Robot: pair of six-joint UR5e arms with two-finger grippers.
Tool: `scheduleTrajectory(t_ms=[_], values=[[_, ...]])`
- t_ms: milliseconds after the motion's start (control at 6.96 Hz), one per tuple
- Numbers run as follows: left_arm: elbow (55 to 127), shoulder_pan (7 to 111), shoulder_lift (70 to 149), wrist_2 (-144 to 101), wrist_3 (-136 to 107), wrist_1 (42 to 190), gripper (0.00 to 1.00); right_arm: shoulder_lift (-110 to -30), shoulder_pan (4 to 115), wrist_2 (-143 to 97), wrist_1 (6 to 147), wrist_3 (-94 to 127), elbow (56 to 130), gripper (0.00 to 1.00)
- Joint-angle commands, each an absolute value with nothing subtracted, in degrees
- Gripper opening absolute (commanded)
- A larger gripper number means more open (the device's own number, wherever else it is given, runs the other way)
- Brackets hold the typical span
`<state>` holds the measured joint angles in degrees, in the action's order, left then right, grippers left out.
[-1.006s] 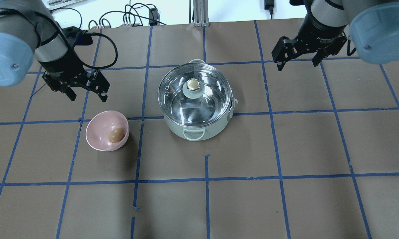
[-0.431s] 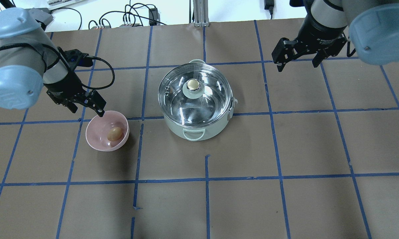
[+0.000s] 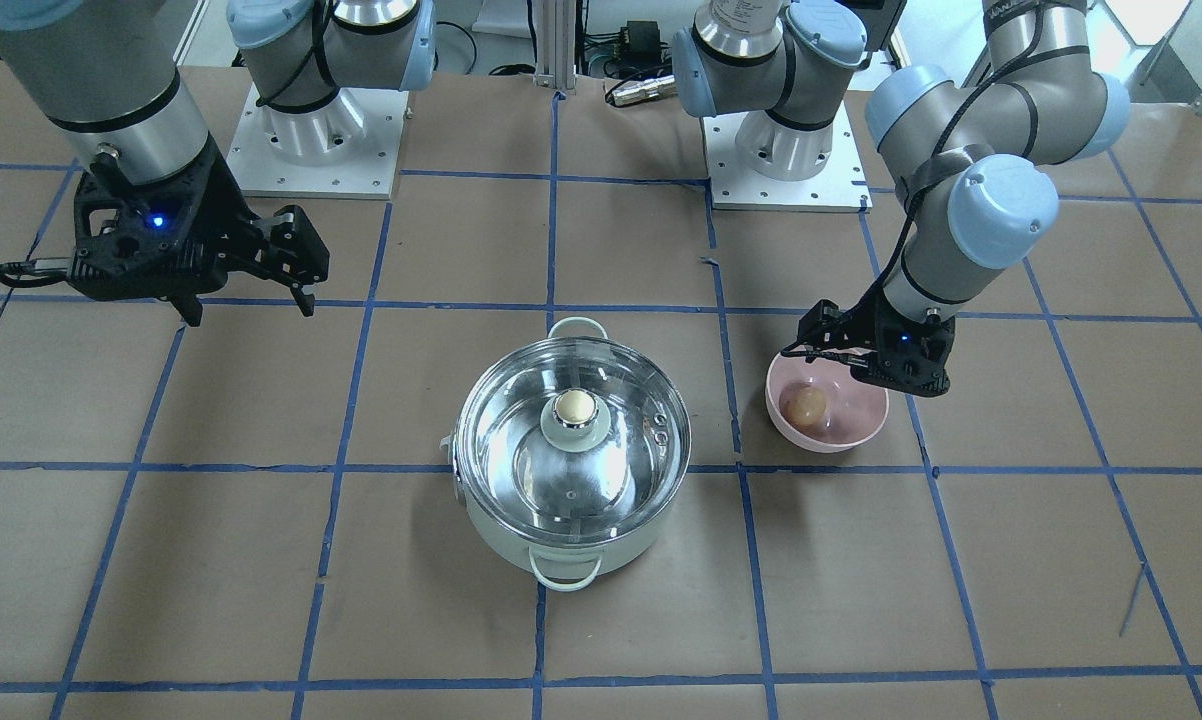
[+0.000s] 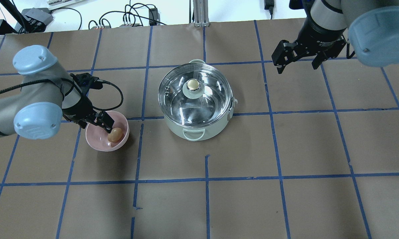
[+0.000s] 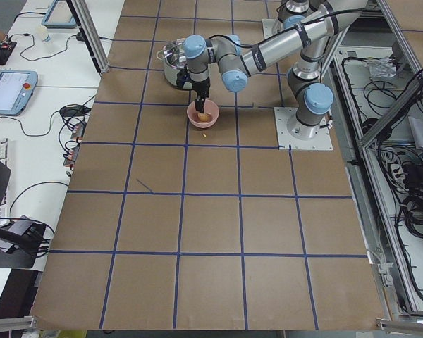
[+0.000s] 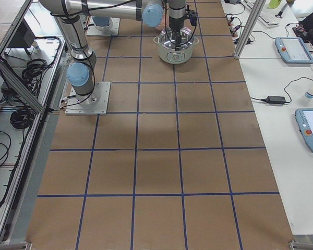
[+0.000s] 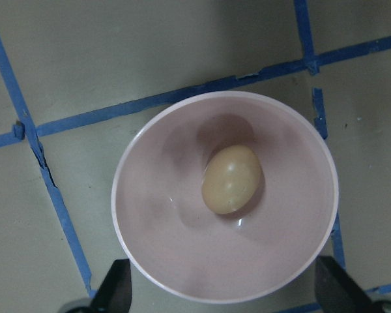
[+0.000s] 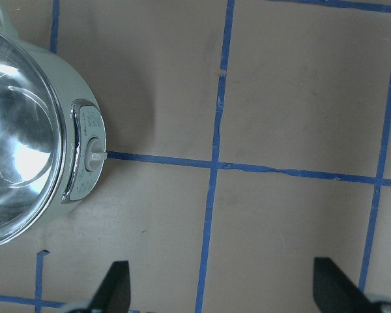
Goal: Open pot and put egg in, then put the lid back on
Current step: 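Lower the left gripper into the bowl and close on the egg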
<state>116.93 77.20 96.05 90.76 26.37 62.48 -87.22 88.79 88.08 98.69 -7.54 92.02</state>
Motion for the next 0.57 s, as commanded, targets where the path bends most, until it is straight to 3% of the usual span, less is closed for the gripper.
scheduleTrajectory(t_ms=[0, 431], values=[[119.18, 77.17, 96.50, 90.62, 26.54, 58.89, 1.00, -87.19, 88.77, 87.98, 98.70, -7.65, 92.11, 1.00], [119.18, 77.52, 99.14, 90.62, 26.37, 54.05, 1.00, -87.19, 88.77, 87.98, 98.70, -7.73, 92.11, 1.00]])
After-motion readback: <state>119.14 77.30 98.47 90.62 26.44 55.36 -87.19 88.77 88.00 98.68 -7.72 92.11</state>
